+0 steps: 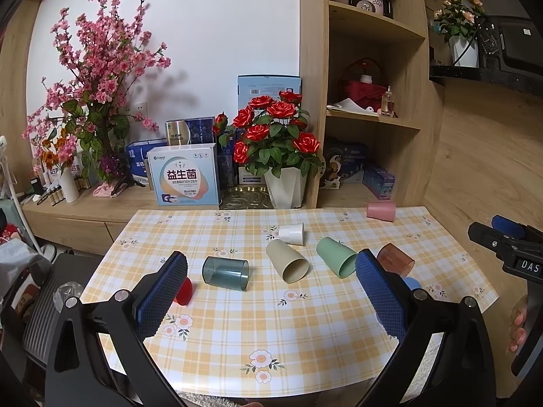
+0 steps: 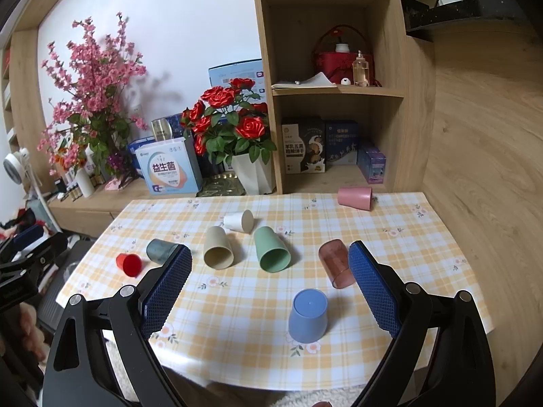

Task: Flip cup upside down

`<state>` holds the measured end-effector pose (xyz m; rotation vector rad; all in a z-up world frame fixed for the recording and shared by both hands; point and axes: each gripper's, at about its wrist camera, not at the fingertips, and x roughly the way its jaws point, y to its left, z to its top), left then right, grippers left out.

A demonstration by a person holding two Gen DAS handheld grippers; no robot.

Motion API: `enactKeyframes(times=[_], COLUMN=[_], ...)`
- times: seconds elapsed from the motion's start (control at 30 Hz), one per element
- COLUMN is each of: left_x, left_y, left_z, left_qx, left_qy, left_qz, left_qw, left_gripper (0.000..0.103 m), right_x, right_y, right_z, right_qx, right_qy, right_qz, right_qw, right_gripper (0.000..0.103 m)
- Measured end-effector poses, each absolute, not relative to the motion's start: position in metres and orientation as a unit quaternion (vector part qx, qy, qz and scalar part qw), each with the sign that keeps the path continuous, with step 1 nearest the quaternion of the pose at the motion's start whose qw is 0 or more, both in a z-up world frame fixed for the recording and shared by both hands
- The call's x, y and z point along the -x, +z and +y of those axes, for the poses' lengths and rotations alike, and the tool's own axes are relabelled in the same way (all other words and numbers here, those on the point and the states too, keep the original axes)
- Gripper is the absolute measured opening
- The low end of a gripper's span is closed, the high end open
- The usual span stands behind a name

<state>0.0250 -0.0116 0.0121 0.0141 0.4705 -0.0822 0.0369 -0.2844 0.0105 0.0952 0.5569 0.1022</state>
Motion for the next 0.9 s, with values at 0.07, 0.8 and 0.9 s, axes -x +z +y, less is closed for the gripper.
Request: enactKeyframes(times=[0.07, 0.8, 0.9], left_x=[-0.0253, -0.0243, -0.0238], left_y=[0.0118, 0.0113, 0.0108], left_z=[-0.0121, -0.0145, -0.0153], left_qx=[-0.008, -0.011, -0.013], left_qy=[-0.039, -0.040, -0.040], left_qz=[0.234, 0.233, 0.231], left_qw=[0.972, 0.972, 0.972], left_gripper=[0.097, 0.097, 0.097], right_x=[-0.0369, -0.0360, -0.0366], right_y=[0.0119, 0.0110, 0.0085], right_z=[-0.2844, -0.2852, -0.2850], right_qx=[-0.047, -0.048, -0.047], right_qy=[0.051, 0.048, 0.048], right_qz=[0.275, 0.276, 0.277], right_qw=[0.959, 0.959, 0.958], right_gripper=[0.090, 0.090, 0.090])
